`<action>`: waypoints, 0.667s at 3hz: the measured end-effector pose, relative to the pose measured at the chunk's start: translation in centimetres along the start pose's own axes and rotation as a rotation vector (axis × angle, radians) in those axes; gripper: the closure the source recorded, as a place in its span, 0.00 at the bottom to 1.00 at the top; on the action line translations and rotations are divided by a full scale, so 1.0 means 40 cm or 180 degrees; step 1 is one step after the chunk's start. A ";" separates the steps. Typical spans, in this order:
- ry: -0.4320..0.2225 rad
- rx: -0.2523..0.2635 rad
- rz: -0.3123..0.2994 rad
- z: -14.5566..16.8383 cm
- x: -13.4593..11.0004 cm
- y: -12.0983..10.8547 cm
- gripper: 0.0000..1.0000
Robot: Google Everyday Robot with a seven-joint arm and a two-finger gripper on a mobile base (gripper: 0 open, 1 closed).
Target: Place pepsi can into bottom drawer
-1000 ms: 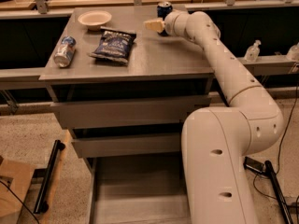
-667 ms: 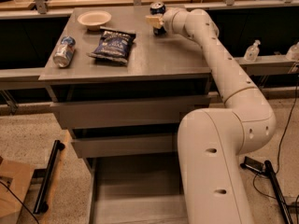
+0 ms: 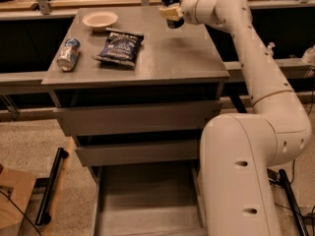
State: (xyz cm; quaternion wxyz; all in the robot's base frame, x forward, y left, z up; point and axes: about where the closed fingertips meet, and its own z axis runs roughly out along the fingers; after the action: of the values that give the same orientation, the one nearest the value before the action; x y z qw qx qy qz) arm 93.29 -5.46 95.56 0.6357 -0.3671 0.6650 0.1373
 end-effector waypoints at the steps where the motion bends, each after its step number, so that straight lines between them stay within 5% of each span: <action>1: 0.0303 -0.0507 -0.0164 -0.218 -0.057 0.061 1.00; 2: 0.0538 -0.0703 -0.0078 -0.406 -0.078 0.107 1.00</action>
Offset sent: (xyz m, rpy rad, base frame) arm -0.2709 -0.1021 0.0358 -0.1991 0.3144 0.2068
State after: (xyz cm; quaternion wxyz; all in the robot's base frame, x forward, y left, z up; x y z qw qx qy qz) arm 78.13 -12.05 99.80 0.5348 -0.4532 0.6925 0.1703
